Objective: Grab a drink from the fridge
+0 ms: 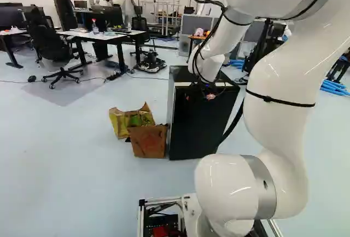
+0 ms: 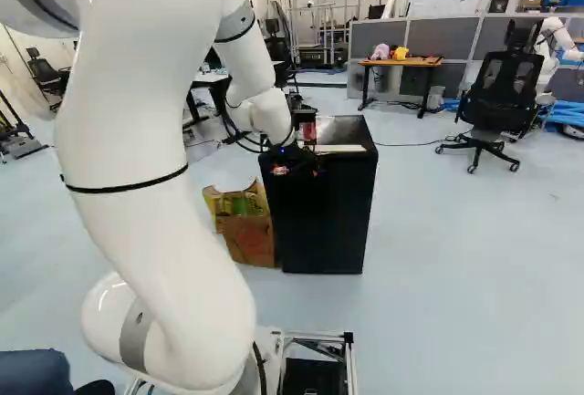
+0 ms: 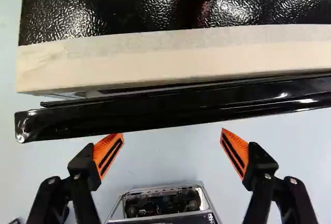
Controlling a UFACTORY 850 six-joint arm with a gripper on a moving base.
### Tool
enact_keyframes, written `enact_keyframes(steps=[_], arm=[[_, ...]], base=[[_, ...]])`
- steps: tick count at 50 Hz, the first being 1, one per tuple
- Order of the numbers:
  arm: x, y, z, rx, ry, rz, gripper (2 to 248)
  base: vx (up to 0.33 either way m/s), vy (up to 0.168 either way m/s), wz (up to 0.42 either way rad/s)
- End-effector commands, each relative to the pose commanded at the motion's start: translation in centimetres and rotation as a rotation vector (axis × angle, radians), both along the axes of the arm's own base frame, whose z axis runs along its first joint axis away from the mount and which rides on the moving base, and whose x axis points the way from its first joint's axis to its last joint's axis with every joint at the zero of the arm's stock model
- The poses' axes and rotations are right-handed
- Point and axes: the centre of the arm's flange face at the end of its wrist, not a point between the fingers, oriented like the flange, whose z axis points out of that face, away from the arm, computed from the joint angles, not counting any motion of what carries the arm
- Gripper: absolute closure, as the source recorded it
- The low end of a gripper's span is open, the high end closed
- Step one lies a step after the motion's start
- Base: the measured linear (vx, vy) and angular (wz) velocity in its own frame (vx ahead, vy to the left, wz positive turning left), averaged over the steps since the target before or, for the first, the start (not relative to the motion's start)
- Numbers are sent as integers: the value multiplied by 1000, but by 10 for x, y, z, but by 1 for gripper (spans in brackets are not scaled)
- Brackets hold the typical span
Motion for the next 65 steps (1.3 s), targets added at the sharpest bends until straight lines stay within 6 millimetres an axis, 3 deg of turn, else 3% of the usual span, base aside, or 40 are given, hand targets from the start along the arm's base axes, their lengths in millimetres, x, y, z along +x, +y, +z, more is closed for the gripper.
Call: enact_keyframes(steps=[65], arm=[[1,0,3,-6,-62,1,3]], base=[[0,0,0]])
